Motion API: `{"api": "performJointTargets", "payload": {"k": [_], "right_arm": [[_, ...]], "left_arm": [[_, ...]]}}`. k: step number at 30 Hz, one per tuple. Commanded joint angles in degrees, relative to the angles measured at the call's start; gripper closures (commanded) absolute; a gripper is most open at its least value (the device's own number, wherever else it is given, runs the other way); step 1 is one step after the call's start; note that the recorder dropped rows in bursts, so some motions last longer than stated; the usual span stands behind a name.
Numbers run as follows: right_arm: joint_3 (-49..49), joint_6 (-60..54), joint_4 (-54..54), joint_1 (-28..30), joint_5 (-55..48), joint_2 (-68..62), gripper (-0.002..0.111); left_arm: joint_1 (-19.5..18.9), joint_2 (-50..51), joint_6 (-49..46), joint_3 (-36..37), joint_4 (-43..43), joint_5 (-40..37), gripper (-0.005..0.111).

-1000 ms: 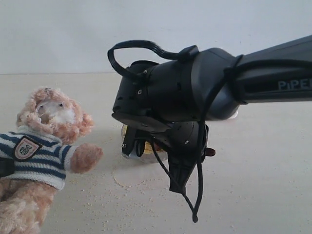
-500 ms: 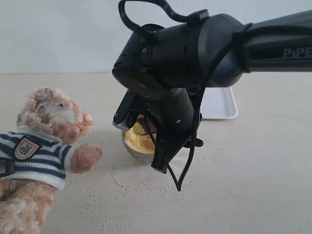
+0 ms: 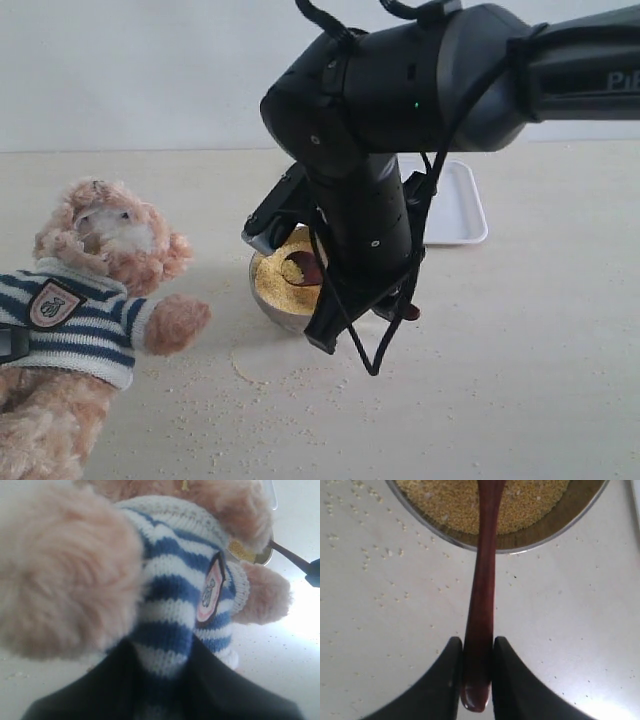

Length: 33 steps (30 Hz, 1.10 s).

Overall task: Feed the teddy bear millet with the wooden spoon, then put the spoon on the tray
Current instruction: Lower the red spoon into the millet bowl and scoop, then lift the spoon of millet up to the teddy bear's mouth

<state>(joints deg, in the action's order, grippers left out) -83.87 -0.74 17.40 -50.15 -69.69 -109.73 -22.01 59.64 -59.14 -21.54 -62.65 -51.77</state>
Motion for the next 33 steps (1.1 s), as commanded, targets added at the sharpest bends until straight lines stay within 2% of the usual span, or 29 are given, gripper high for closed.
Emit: {"api": "performJointTargets", "payload": {"k": [1, 9, 13, 18, 23, 26, 29, 33], "right_arm": [[-0.39, -0.01, -2.44, 1.55, -0.27, 2.27, 0.093], [-0.11, -4.82, -11.62, 3.5, -0.27, 4.52, 0.093], [-0.11, -5.12, -9.2, 4.21, -0.27, 4.84, 0.093], [-0.11, -6.71, -14.68, 4.66, -0.27, 5.48, 0.094], [-0.11, -3.8, -13.7, 6.18, -0.27, 5.83, 0.094], [-0.11, -7.41, -16.94, 6.18, -0.27, 6.7, 0.094], [-0.11, -5.17, -13.68, 7.22, -0.27, 6.75, 0.094], [1.44, -7.35, -16.45, 7.42, -0.27, 7.18, 0.094]], "left_arm": [[-0.14, -0.46, -0.36, 0.1, -0.91, -0.27, 0.102], [-0.14, -0.46, -0.36, 0.1, -0.91, -0.27, 0.102], [-0.14, -0.46, -0.36, 0.1, -0.91, -0.27, 0.102], [-0.14, -0.46, -0.36, 0.1, -0.91, -0.27, 0.102], [-0.14, -0.46, -0.36, 0.1, -0.91, -0.27, 0.102], [-0.14, -0.46, -0.36, 0.1, -0.91, -0.27, 0.102], [-0.14, -0.46, -0.36, 0.1, -0.91, -0.27, 0.102], [-0.14, -0.46, -0.36, 0.1, -0.91, -0.27, 0.102]]}}
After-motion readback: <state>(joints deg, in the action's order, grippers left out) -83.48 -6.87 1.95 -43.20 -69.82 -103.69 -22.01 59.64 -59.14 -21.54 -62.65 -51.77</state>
